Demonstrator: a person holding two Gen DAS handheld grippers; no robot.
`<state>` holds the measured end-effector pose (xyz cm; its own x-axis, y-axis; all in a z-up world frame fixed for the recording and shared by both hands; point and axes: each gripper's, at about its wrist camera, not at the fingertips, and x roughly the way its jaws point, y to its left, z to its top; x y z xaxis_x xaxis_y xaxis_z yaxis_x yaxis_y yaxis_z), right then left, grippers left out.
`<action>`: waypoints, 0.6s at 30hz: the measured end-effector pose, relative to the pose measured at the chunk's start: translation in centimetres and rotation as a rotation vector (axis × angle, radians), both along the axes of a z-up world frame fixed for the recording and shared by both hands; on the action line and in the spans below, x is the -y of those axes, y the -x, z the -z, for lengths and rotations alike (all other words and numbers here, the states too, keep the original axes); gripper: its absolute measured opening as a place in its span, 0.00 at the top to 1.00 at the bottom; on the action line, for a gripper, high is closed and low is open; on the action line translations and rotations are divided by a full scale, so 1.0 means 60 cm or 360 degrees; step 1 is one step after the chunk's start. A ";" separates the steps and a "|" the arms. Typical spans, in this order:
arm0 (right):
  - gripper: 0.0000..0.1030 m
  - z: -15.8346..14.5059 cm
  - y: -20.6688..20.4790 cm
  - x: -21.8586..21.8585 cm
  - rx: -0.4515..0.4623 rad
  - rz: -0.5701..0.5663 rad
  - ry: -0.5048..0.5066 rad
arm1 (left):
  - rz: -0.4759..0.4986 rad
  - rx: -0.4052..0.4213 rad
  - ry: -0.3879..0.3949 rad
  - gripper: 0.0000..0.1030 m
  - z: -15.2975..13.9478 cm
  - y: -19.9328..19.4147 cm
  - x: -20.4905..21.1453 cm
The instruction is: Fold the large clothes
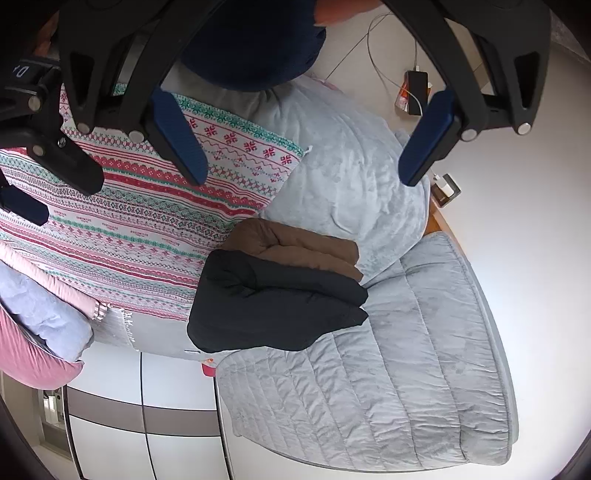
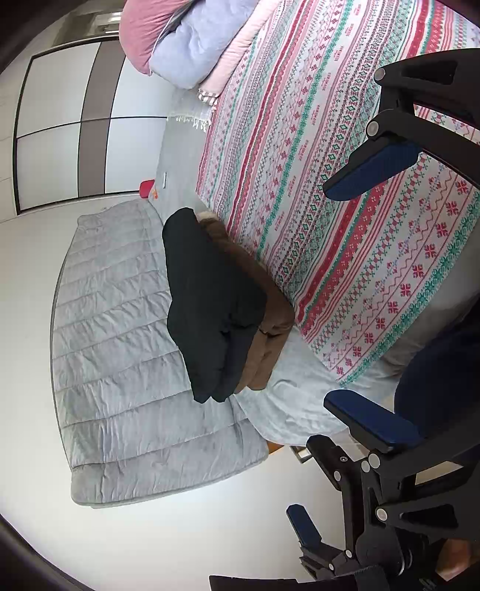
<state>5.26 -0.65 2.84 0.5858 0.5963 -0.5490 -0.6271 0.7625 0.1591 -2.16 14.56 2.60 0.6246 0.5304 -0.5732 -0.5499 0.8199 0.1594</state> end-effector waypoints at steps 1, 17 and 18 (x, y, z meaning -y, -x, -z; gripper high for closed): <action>0.00 0.000 0.000 0.001 0.0002 0.0004 0.0001 | -0.0001 0.0001 0.0000 0.01 0.000 0.000 0.001; 0.00 0.002 0.001 -0.001 0.0060 0.0079 0.0057 | -0.0001 -0.0002 0.0035 0.01 0.006 0.001 0.001; 0.00 0.001 0.000 0.000 0.0062 0.0079 0.0059 | -0.0001 -0.0002 0.0039 0.01 0.006 0.001 0.000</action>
